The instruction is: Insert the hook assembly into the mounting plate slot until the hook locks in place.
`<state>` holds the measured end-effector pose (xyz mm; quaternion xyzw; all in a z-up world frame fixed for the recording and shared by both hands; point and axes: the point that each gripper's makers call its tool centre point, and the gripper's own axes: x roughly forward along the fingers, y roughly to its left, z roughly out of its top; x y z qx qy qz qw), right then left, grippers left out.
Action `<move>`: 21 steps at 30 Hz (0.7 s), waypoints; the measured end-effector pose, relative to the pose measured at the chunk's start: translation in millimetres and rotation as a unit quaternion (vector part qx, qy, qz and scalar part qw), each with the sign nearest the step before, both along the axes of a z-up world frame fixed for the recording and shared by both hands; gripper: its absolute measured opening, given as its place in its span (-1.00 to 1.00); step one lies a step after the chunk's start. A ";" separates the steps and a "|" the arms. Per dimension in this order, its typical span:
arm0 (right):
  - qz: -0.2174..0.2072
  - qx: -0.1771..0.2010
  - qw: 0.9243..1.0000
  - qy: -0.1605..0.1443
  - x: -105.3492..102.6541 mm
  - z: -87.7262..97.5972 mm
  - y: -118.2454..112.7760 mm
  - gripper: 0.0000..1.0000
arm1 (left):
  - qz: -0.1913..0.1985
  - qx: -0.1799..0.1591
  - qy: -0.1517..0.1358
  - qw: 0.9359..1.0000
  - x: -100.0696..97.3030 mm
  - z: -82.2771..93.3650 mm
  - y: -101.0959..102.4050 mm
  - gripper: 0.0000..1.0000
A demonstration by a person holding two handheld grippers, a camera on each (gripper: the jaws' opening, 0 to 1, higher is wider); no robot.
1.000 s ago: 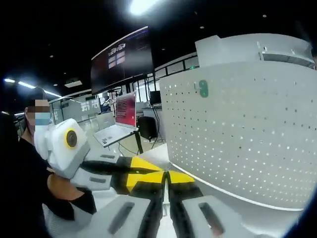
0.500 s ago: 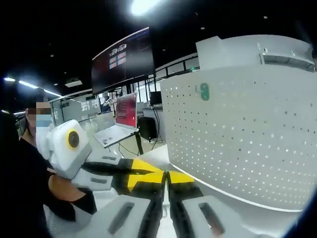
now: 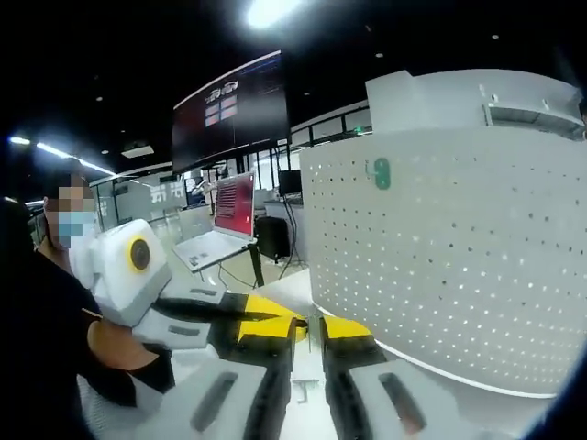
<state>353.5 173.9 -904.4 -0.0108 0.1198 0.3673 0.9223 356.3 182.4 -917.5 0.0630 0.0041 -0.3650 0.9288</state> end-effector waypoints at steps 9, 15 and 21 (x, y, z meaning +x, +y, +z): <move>0.003 -0.014 0.999 -0.039 -5.7 4.9 -2.1 -0.54 | 0.009 -0.004 0.004 1.000 2.6 -1.0 4.2 -0.94; -0.033 -0.043 0.990 -0.127 -9.8 15.7 -16.1 -0.47 | 0.011 -0.008 0.005 1.000 3.0 -0.8 5.0 -0.94; -0.052 -0.016 0.989 -0.136 -23.8 10.1 -26.3 -0.42 | 0.014 -0.009 0.007 1.000 3.9 -1.5 5.7 -0.94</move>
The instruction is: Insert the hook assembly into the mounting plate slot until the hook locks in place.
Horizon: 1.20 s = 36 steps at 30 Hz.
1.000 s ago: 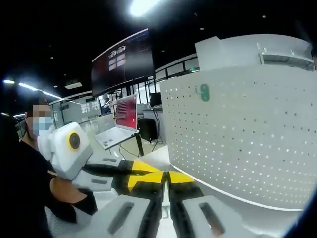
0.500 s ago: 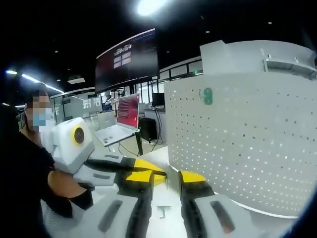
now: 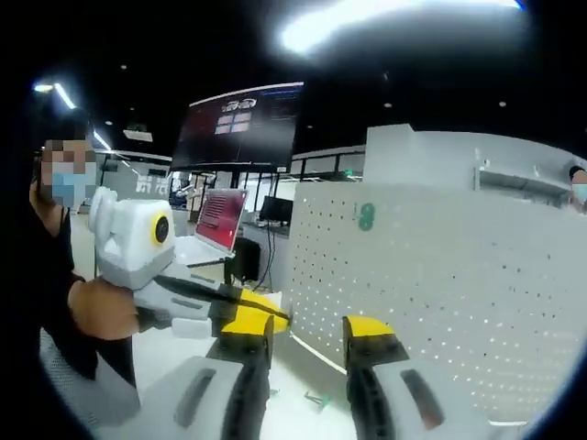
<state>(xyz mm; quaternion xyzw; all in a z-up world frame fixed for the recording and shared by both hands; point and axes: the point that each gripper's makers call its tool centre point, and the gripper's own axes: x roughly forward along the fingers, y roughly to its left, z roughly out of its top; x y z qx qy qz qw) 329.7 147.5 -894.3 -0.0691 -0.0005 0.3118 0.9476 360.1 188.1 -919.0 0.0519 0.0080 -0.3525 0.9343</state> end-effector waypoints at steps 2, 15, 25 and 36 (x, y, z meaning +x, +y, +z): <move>-0.004 -0.003 1.000 0.002 -4.4 -7.1 -3.8 -0.42 | 0.003 0.000 0.000 1.000 0.8 -0.2 1.2 -0.94; -0.045 0.002 0.999 -0.005 -21.6 -16.3 -27.9 -0.35 | 0.026 -0.009 -0.011 1.000 1.9 9.5 10.2 -0.94; -0.073 0.031 0.997 -0.024 -23.1 -7.4 -50.0 -0.31 | 0.054 -0.002 -0.027 0.998 12.3 33.1 20.3 -0.94; -0.081 0.058 0.994 -0.040 -26.1 12.6 -60.3 -0.28 | 0.117 -0.013 -0.069 0.991 58.8 88.8 43.4 -0.94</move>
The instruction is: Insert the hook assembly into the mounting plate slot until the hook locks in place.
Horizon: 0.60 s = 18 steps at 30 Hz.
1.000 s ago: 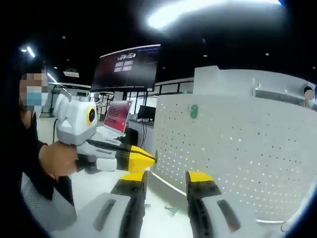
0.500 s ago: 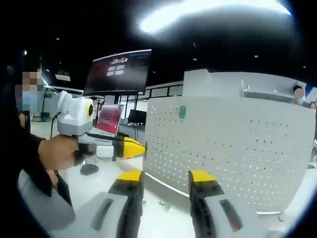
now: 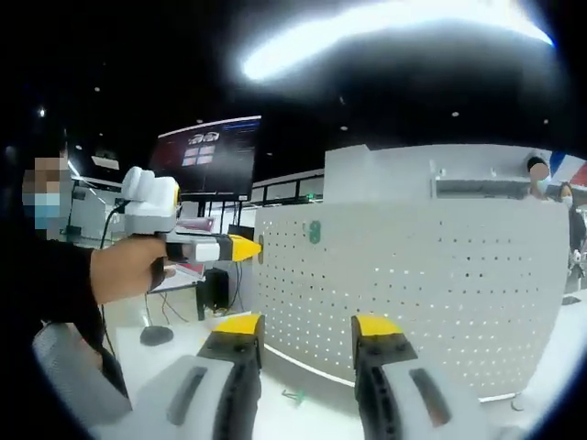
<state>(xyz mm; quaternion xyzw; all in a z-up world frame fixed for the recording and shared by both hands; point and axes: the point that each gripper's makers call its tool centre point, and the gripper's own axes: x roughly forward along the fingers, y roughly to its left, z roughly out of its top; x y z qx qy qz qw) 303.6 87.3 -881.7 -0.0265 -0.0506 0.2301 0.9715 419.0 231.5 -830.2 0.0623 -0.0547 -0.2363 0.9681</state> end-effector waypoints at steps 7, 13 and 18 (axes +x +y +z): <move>0.001 0.012 1.000 -0.008 -4.0 8.5 -3.2 -0.25 | 0.036 -0.010 0.002 0.999 25.5 16.3 14.4 -0.94; 0.001 0.009 1.000 -0.009 -3.0 12.8 -4.4 -0.23 | 0.047 -0.002 -0.002 0.999 41.8 28.6 12.7 -0.94; -0.001 0.004 1.000 -0.012 -3.5 14.1 -5.1 -0.22 | 0.050 0.002 -0.004 0.999 56.8 36.1 8.0 -0.94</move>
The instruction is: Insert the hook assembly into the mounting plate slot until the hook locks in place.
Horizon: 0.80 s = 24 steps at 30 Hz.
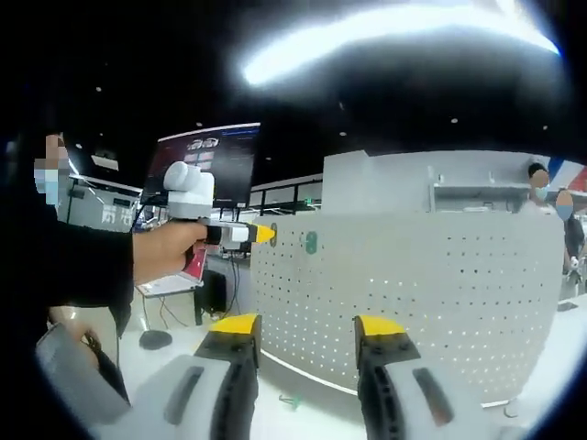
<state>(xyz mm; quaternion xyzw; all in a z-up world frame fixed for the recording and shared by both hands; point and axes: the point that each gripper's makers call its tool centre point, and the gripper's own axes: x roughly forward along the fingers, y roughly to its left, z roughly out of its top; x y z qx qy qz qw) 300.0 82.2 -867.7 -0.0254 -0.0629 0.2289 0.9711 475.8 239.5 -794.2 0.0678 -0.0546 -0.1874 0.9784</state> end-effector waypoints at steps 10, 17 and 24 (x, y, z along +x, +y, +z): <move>-0.003 0.000 1.000 0.004 -1.2 -1.9 -3.0 -0.21 | 0.019 -0.004 -0.006 1.000 33.9 11.3 4.2 -0.94; -0.003 -0.005 1.000 0.010 0.4 -5.9 -2.6 -0.21 | 0.030 -0.012 0.003 0.999 51.9 6.8 8.8 -0.94; -0.011 -0.008 1.000 0.016 3.0 -10.0 -6.3 -0.22 | 0.041 -0.026 0.009 0.999 61.0 1.7 13.4 -0.95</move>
